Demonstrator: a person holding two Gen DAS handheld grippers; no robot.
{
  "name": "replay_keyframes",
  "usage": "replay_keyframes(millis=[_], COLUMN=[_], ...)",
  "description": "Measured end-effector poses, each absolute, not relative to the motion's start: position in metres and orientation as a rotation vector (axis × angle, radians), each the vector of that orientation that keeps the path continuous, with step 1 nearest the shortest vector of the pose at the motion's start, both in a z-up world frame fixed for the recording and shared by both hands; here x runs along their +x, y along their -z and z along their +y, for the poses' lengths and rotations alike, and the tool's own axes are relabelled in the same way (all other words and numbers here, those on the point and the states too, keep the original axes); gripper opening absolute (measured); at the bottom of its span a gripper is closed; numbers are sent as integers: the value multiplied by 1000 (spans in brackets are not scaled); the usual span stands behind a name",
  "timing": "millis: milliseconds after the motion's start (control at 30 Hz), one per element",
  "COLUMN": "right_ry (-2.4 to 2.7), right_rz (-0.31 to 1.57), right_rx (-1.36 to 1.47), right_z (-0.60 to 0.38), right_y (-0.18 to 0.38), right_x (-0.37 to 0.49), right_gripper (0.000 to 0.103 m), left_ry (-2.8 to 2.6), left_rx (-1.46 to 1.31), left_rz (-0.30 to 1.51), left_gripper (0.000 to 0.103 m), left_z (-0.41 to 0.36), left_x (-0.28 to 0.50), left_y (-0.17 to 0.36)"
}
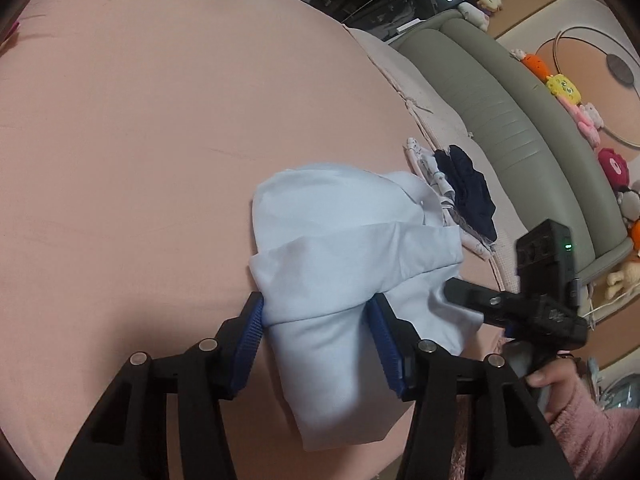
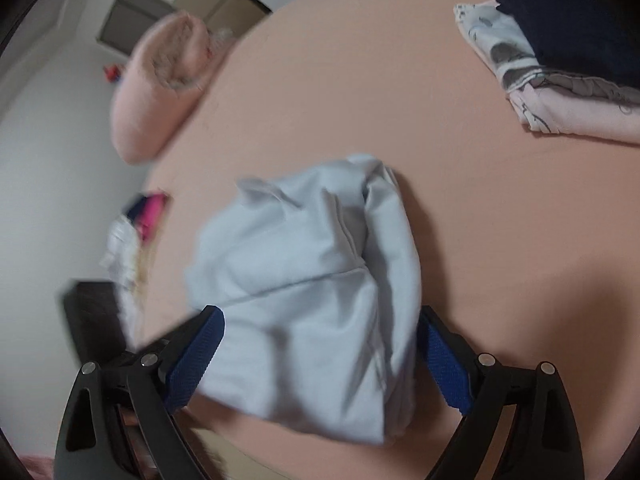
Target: Fold clothes
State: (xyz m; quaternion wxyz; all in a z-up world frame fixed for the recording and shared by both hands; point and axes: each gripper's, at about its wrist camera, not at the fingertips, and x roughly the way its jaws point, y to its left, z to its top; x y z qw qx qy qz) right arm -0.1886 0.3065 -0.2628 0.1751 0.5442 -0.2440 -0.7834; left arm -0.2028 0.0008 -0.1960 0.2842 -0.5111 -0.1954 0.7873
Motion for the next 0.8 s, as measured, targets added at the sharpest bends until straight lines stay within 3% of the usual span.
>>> replay_keyframes(millis=[167,267,300,333,400,467,533,667,733,800], right_ry=[2173,2170,2179,2190,2217,2250,2272,2270,2242,2213], right_rz=[-560,-364,-335,-331,-396,-438,-434,-496,-601,-687], right_rx=[1543,1585,1599,1607,1596,1583,1569,1548,1511,1470], right_z=[298,279,275,274,278,281,278,268,275,282], right_y=[262,256,257,258,258,256,250,239,246,251], right_x=[-186,-184,-185,-185,-185,-183,-179,-179,-181,-182], right_gripper=[101,103,103,103,103,98,59,56,64,66], left_ry=[-2090,-2079,-2074,-2072,-2093,-2122,-2129,-2083,-2025,-2029], left_rx=[-1374,-1365,-1363,-1363,-1362,-1353,-1341,-1349,-1361,-1346], left_rz=[-539,-528,-516,-499,-424,-426,-497,-566,-655,-665], left_gripper=[55,74,84,88,87,61,47,45,52,52], left_z=[-7,1,5,9,16,14,5,-3,-8,-7], left_x=[-200,-198,-198,-198,-196,-194,-192,-193,-201,-203], left_y=[200,201,201,199,195,194,194,198,208,208])
